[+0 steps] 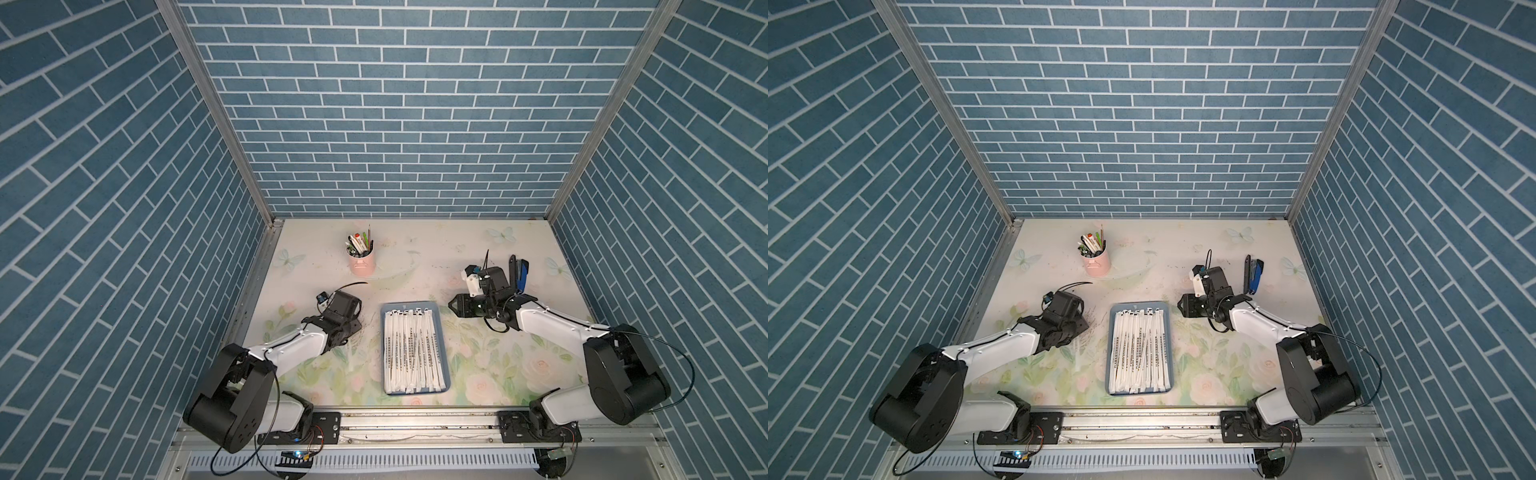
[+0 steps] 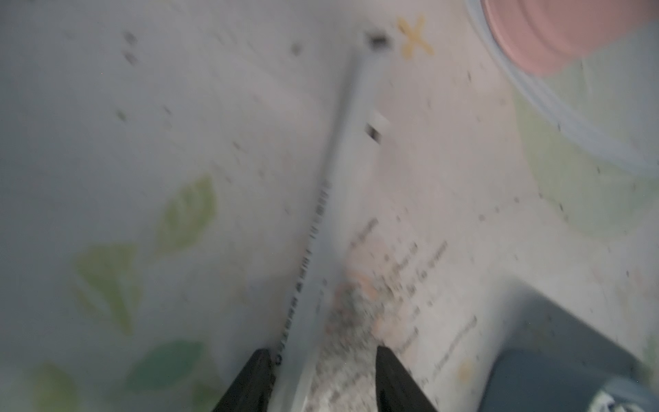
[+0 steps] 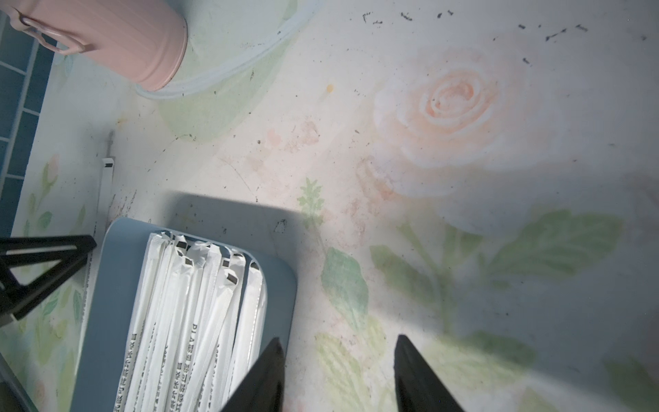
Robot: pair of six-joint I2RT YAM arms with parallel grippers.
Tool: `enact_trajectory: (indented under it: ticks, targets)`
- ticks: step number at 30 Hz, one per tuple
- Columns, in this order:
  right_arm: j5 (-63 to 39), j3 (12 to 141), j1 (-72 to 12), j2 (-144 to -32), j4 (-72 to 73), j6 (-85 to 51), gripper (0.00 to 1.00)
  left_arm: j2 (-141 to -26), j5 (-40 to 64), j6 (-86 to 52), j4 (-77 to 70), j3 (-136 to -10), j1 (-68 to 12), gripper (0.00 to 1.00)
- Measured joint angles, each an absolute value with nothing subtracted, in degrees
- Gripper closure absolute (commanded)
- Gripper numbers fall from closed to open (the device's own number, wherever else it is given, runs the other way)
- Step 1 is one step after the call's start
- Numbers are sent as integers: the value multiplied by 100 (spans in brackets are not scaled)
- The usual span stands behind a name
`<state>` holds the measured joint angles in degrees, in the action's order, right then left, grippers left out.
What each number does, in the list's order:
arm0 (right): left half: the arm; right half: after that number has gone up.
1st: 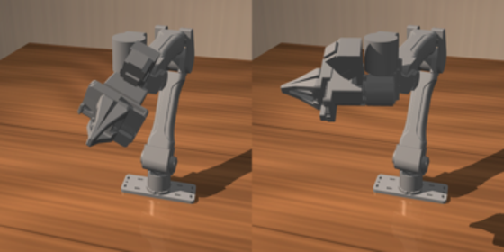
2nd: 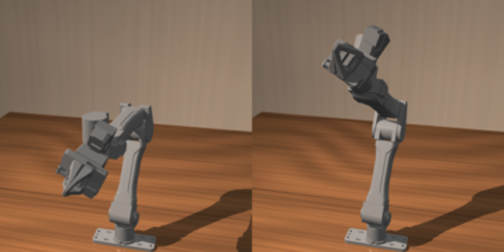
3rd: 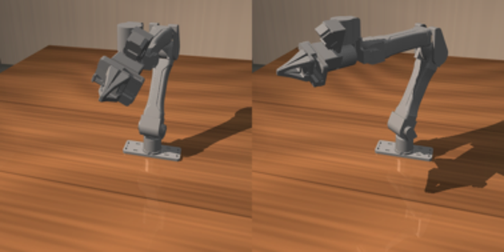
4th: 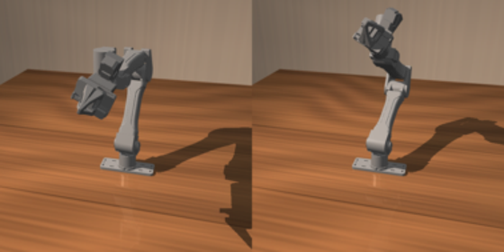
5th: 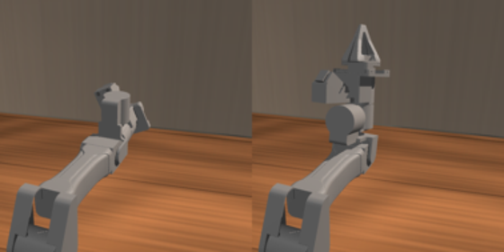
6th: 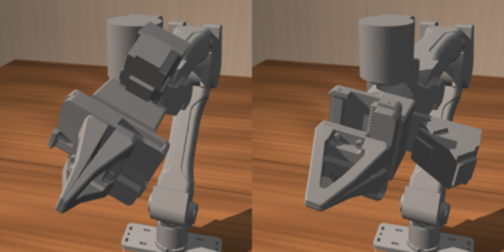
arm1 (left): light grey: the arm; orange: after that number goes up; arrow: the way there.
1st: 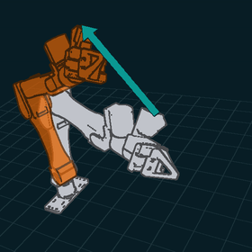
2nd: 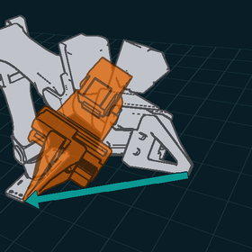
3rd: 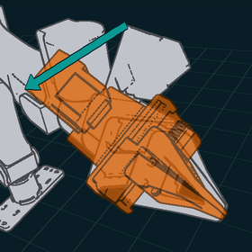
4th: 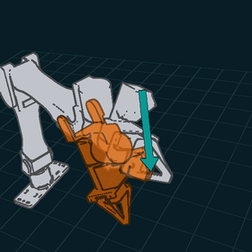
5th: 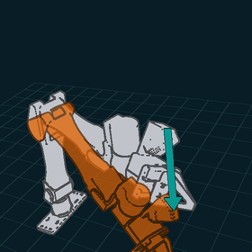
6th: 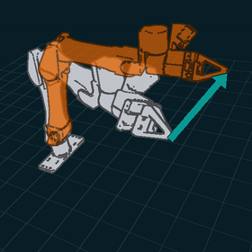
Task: Put the straws into the storage box
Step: Move the straw to the center of the board, then pick up the straw from the center of the board.
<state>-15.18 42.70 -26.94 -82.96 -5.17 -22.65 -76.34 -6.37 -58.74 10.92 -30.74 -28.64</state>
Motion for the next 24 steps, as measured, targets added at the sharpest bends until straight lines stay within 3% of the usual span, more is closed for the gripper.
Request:
enact_trajectory:
  ticks: [3, 8, 13, 24]
  targets:
    - [-1500, 4313, -2694, -8296, -534, -2265, 50, -7487, -644, -6016, 1671, -3247, -3199, 49]
    - [-1518, 4357, -2694, -8296, -532, -2270, 50, -7393, -1319, -5498, 2536, -4012, -3039, 56]
    - [-1518, 4438, -2694, -8296, -591, -2270, 51, -7697, -1616, -4991, 2604, -4215, -2961, 62]
    - [-1518, 4528, -2740, -8296, -685, -2379, 51, -8103, -1518, -4593, 2290, -3975, -2908, 64]
